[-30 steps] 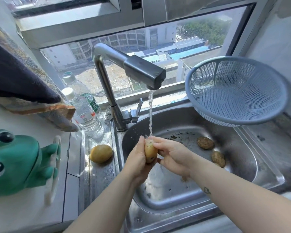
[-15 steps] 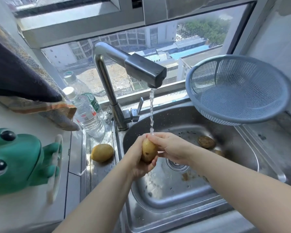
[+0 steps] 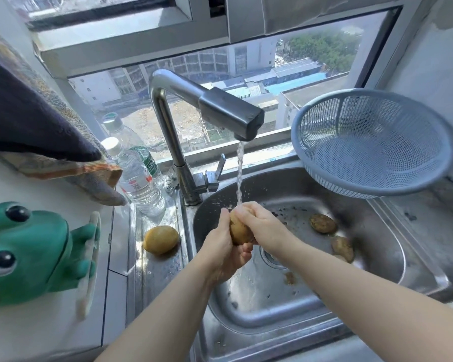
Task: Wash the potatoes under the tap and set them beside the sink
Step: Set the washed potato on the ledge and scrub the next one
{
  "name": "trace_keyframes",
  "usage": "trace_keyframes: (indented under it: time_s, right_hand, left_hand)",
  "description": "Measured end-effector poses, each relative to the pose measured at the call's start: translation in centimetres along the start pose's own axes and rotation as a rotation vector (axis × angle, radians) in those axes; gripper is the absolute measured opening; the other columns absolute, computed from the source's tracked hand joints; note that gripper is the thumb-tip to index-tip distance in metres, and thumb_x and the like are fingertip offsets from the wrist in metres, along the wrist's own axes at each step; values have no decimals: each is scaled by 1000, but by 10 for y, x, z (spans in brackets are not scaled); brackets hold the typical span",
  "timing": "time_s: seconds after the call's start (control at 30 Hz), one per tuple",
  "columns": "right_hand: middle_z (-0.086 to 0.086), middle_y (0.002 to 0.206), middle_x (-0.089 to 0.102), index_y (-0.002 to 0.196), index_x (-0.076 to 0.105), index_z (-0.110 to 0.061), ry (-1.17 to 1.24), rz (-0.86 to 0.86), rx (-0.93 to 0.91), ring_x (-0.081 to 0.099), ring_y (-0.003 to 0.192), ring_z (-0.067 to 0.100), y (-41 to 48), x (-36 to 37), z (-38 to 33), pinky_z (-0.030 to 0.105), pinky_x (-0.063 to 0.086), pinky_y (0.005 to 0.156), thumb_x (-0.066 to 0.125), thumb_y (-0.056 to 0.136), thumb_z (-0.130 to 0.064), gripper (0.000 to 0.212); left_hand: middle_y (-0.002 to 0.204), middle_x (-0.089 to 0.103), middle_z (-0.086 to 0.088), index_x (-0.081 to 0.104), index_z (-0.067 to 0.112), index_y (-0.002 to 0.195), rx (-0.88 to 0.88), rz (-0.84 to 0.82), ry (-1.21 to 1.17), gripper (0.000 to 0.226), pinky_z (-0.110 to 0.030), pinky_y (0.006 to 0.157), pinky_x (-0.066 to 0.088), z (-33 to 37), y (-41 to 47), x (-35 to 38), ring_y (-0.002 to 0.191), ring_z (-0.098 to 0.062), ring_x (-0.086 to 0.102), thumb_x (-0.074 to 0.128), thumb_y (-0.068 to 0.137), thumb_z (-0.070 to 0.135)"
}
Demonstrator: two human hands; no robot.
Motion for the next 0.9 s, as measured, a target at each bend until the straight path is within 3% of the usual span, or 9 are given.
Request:
trace_keyframes:
  time_s: [0.07, 0.17, 0.27, 0.37, 0.53, 0.63, 0.7, 0.83, 0.9]
  right_hand:
    - [6, 98, 64, 104, 58, -17, 104, 42, 63, 61, 88, 20, 1, -1, 7, 37, 54, 77, 47, 96, -36, 23]
    - [15, 96, 66, 102, 59, -10, 250, 17, 176, 61, 78, 23, 1, -1, 18, 33, 50, 60, 44, 97, -38, 32]
    - [15, 97, 64, 99, 58, -12, 337, 32, 209, 60, 88, 27, -3, 1, 25, 42, 49, 79, 44, 98, -33, 25]
    - [14, 100, 64, 103, 56, -12, 350, 87, 175, 61, 92, 25, -7, 2, 27, 43, 50, 86, 43, 99, -29, 22]
    - [7, 103, 61, 107, 54, -20, 225, 155, 110, 60, 94, 20, -12, 3, 24, 30, 50, 72, 44, 99, -29, 16]
    - [5, 102, 58, 107, 53, -23, 218, 167, 107, 57, 87, 17, -12, 5, 23, 27, 48, 64, 44, 99, -31, 15]
    - [8, 104, 60, 108, 54, -22, 275, 158, 141, 60, 90, 20, -11, 5, 22, 34, 53, 71, 43, 99, -33, 17]
    - [7, 100, 63, 113, 54, -18, 288, 148, 154, 61, 87, 19, -12, 6, 18, 30, 52, 70, 40, 100, -32, 23]
    - [8, 103, 62, 113, 52, -18, 213, 158, 125, 61, 93, 20, -14, 5, 16, 32, 52, 76, 39, 100, -32, 23]
  left_hand:
    - [61, 53, -6, 49, 10, 125, 68, -53, 57, 54, -18, 43, 41, -1, -2, 5, 47, -9, 43, 28, 99, 53]
    - [91, 49, -13, 34, 23, 139, 107, -147, 160, 43, -20, 50, 44, -6, -8, 11, 56, -10, 47, 34, 101, 43]
    - [90, 53, -8, 32, 26, 138, 105, -158, 190, 39, -21, 52, 46, -11, -11, 12, 62, -12, 52, 38, 101, 39]
    - [87, 55, -5, 40, 26, 128, 125, -86, 171, 31, -21, 51, 45, -11, -12, 13, 62, -12, 51, 36, 102, 41]
    - [67, 62, -6, 57, 14, 108, 15, 83, -59, 39, -21, 44, 42, -13, -5, 10, 52, -14, 51, 34, 101, 45]
    - [75, 60, -14, 54, 9, 114, -30, 76, -104, 44, -23, 43, 45, -13, -3, 6, 53, -17, 52, 32, 102, 45]
    - [82, 58, -17, 48, 7, 124, 24, 50, -58, 45, -25, 46, 49, -11, -5, 4, 54, -18, 54, 30, 103, 41]
    - [120, 59, -26, 45, 18, 133, 106, 31, 49, 41, -30, 64, 55, -15, -7, 4, 81, -25, 58, 30, 103, 41]
    - [118, 63, -21, 50, 18, 130, 94, 58, 15, 40, -31, 66, 56, -12, -9, 6, 82, -24, 60, 33, 102, 42]
Point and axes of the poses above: each hand's wrist, its own y-axis towards the middle knuckle, its own x-axis out of the palm, z = x × y, the point moved 6 cm from there along y, towards the middle knuckle
